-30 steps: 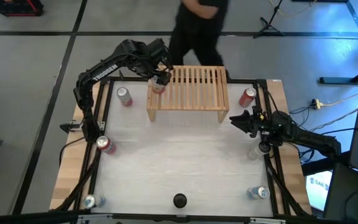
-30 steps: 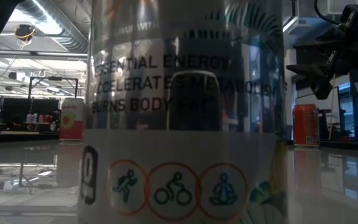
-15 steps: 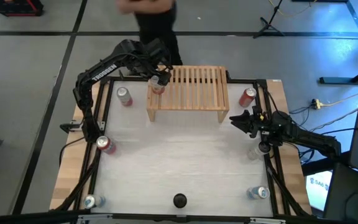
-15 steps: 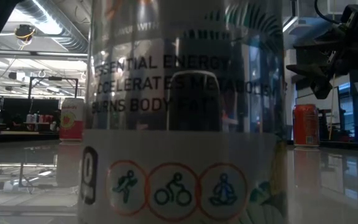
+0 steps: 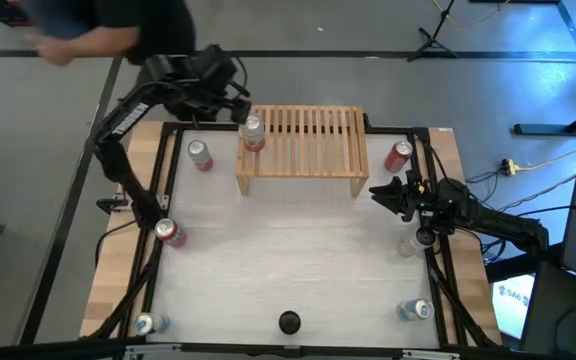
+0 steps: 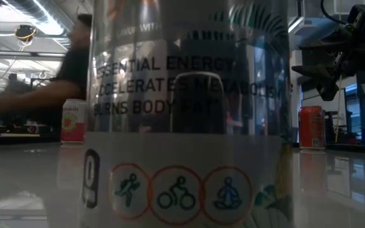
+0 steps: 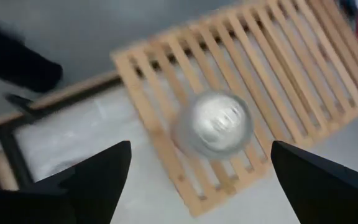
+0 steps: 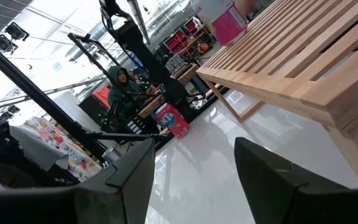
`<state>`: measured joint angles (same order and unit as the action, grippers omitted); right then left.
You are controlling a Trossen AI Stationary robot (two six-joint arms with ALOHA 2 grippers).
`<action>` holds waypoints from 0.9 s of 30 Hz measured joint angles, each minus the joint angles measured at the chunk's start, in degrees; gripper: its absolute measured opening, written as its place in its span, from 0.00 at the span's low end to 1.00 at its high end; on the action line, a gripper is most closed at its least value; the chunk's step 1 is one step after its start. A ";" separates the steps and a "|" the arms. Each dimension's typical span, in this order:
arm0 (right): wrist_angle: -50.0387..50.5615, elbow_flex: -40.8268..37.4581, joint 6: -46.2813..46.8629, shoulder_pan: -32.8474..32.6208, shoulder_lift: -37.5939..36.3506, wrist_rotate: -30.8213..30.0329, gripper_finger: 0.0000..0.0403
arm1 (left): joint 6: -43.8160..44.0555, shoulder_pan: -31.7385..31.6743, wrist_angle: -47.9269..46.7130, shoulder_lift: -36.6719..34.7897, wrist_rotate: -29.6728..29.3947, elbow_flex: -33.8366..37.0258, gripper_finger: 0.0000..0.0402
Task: Place canned beverage on shelf
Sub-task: Put the pink white soda can on the shelf aligned with the other pink white soda can
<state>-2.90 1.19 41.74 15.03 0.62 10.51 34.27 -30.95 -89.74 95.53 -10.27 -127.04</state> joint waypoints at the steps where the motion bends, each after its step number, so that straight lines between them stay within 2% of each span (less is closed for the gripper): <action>1: 0.00 0.00 0.03 0.00 0.00 0.00 0.52 | 0.14 -0.52 -0.38 -0.85 -0.16 0.58 0.94; 6: -0.04 0.02 0.59 0.00 0.00 -0.43 0.52 | 1.08 -3.26 -0.25 -5.40 -1.11 7.32 0.94; 13: -0.13 0.02 1.42 0.00 0.00 -0.57 0.52 | 4.10 -10.02 -0.43 -14.99 -1.25 26.63 0.94; 17: -0.17 0.02 1.49 0.00 0.00 -1.20 0.52 | 4.58 -13.23 -0.29 -19.28 -1.19 33.80 0.94; 23: -0.17 0.02 1.51 0.00 0.00 -3.65 0.52 | 4.29 -14.59 2.09 -19.99 -1.16 42.17 0.94; 27: -0.17 0.02 1.51 0.00 0.00 -3.93 0.52 | 4.52 -16.16 6.63 -19.83 1.80 49.14 0.94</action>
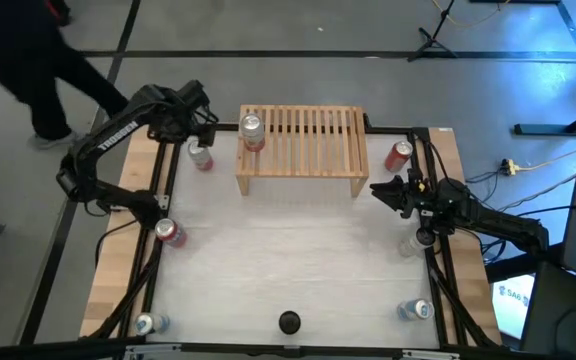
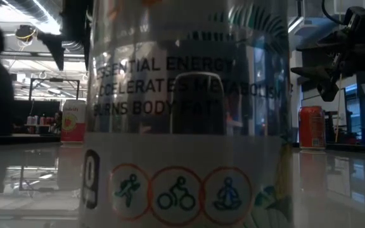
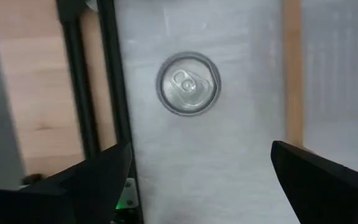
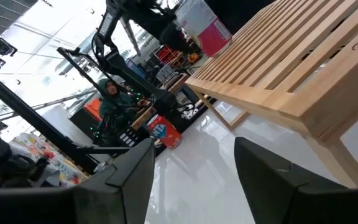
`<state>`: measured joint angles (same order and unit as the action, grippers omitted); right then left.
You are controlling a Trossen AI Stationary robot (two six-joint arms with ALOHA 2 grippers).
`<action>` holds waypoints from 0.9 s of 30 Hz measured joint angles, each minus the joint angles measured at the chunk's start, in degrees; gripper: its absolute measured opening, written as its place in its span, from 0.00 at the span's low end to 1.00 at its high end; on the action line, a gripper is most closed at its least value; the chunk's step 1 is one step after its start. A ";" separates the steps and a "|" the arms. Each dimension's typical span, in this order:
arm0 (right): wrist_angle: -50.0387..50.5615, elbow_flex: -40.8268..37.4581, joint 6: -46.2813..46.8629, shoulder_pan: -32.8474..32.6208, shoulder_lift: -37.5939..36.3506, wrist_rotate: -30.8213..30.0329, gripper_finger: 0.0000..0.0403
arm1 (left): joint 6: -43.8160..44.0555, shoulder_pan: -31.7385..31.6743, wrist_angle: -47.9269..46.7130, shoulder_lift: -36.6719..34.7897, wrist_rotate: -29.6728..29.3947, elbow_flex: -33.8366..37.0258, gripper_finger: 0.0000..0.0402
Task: Place canned beverage on shelf
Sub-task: Put the pink white soda can on the shelf aligned with the other pink white soda can
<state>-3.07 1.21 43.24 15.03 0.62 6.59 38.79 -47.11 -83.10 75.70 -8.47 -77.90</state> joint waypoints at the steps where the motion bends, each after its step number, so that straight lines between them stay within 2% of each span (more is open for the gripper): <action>1: -0.01 0.00 0.00 0.00 0.00 0.01 0.52 | 0.00 -0.51 1.46 0.00 0.60 1.74 0.94; 6: -0.04 0.00 1.17 0.00 0.00 0.00 0.52 | -0.13 -3.19 9.52 0.02 1.59 8.48 0.94; 10: -0.04 0.00 1.72 0.00 0.00 0.00 0.52 | -0.15 -4.61 14.52 0.03 0.40 10.59 0.94; 18: -0.04 0.00 2.03 0.00 0.00 -1.14 0.52 | -1.56 -8.28 20.07 0.02 -0.17 16.66 0.94; 27: 0.01 0.00 3.06 0.00 -0.01 -1.20 0.52 | -3.14 -10.17 26.07 0.00 2.47 22.17 0.94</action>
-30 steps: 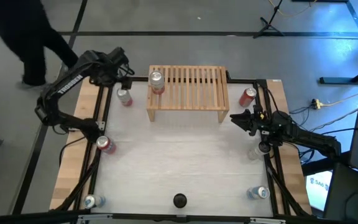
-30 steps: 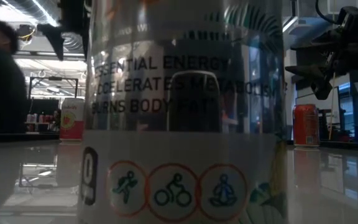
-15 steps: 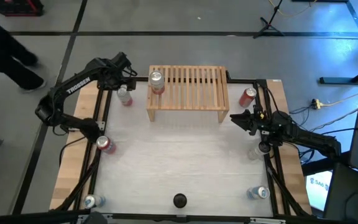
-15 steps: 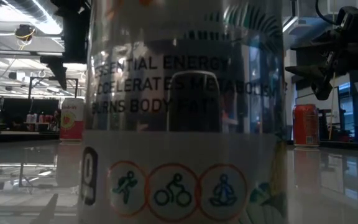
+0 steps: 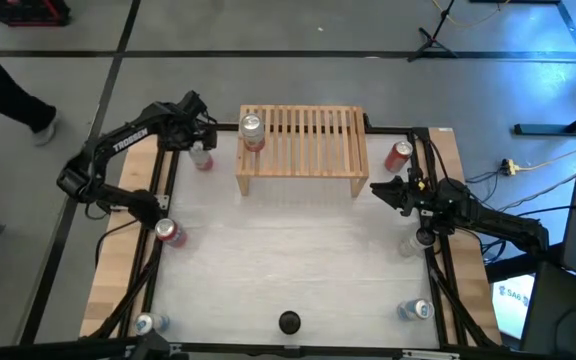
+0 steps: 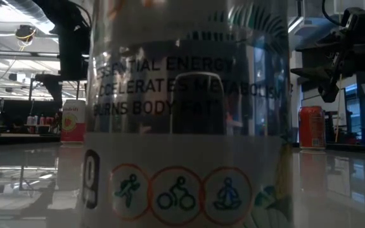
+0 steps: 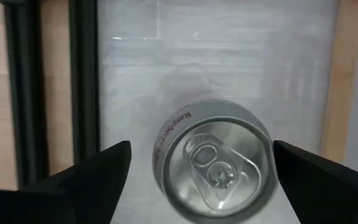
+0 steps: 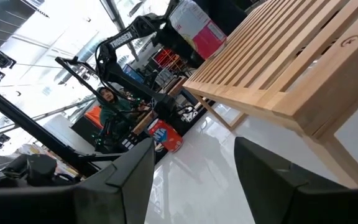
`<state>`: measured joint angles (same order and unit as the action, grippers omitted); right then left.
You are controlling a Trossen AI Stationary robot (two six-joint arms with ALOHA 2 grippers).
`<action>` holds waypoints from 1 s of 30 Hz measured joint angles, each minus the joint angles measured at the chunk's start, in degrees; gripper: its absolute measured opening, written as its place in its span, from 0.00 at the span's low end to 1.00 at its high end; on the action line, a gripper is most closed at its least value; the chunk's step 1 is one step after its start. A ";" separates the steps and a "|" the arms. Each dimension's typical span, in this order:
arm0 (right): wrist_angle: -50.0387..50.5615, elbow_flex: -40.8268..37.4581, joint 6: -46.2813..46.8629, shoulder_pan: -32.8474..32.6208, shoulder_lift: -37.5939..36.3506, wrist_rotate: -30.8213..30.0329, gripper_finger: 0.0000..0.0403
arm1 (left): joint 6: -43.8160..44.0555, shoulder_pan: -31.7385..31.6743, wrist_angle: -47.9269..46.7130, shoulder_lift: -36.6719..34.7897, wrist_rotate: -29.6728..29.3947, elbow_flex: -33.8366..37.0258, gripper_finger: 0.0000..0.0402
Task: Place canned beverage on shelf
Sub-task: Put the pink white soda can on the shelf aligned with the other pink white soda can
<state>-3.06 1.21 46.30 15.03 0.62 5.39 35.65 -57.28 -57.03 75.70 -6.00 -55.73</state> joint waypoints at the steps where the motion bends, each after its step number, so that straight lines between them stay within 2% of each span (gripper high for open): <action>1: 0.04 0.00 0.00 0.00 0.01 -0.02 0.52 | -0.03 0.03 0.81 0.00 -0.04 0.76 0.94; 8: 0.14 0.00 -0.04 0.00 0.00 -0.04 0.52 | -0.31 0.02 5.90 0.04 0.73 4.64 0.91; 18: 0.16 0.00 -0.11 0.00 0.01 -0.07 0.52 | -2.33 0.09 6.81 -0.44 3.30 5.97 0.69; 20: 0.16 0.00 -0.11 0.00 0.01 -0.07 0.52 | -2.47 0.18 5.24 -1.25 4.45 5.65 0.68; 25: 0.16 0.00 -0.11 0.00 -0.01 -0.07 0.52 | -2.98 0.79 -3.59 -5.48 4.14 -0.53 0.68; 30: 0.29 0.00 -0.12 0.00 0.00 -0.80 0.52 | -3.99 4.83 -14.55 -8.98 5.44 -12.29 0.69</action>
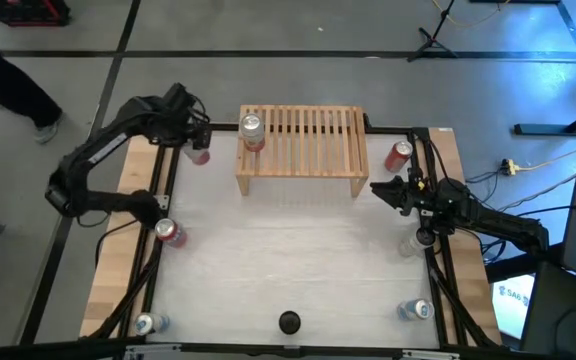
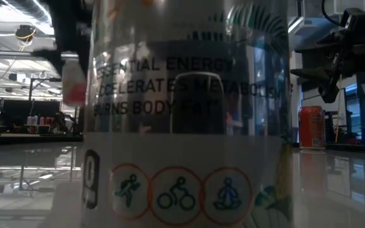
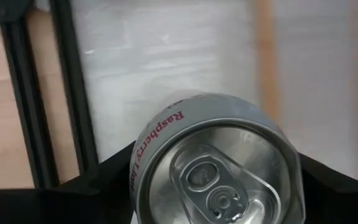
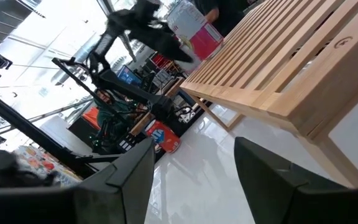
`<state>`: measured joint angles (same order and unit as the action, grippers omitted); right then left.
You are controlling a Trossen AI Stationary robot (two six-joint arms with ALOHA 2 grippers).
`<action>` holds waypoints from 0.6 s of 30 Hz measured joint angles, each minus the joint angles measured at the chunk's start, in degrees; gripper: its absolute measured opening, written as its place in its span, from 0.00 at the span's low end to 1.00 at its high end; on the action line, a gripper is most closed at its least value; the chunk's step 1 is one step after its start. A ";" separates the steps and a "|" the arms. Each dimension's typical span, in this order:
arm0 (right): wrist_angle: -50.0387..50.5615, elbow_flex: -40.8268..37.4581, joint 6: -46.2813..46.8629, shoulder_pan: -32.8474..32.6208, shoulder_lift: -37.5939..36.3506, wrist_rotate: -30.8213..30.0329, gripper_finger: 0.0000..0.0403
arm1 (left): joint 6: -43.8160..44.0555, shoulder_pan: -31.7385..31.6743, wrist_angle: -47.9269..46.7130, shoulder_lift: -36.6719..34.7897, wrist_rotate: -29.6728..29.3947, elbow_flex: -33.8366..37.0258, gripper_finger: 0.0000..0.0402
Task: Place canned beverage on shelf
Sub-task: Put the pink white soda can on the shelf aligned with the other pink white soda can
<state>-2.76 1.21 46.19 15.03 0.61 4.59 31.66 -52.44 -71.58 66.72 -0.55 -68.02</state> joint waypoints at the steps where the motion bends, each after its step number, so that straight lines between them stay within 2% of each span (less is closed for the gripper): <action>1: 0.03 0.00 -0.01 0.00 0.01 -0.02 0.52 | 0.10 1.30 -1.90 -0.45 0.26 -2.71 0.69; 5: 0.11 0.00 -0.01 0.00 0.01 0.44 0.52 | 3.89 8.82 -10.45 -0.34 0.02 -13.97 0.69; 10: 0.07 0.00 -0.47 0.00 0.01 2.01 0.52 | 14.49 20.91 -12.79 1.32 -1.35 -26.63 0.70; 15: 1.11 0.00 -2.63 0.00 0.01 5.00 0.52 | 25.83 34.33 -13.13 6.56 -7.38 -34.68 0.70; 18: 1.65 0.00 -4.18 0.00 0.00 5.52 0.52 | 30.03 39.30 -13.65 12.09 -9.23 -37.99 0.70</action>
<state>-1.11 1.21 42.01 15.03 0.61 10.11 61.69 -13.14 -85.23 78.81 -9.79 -106.01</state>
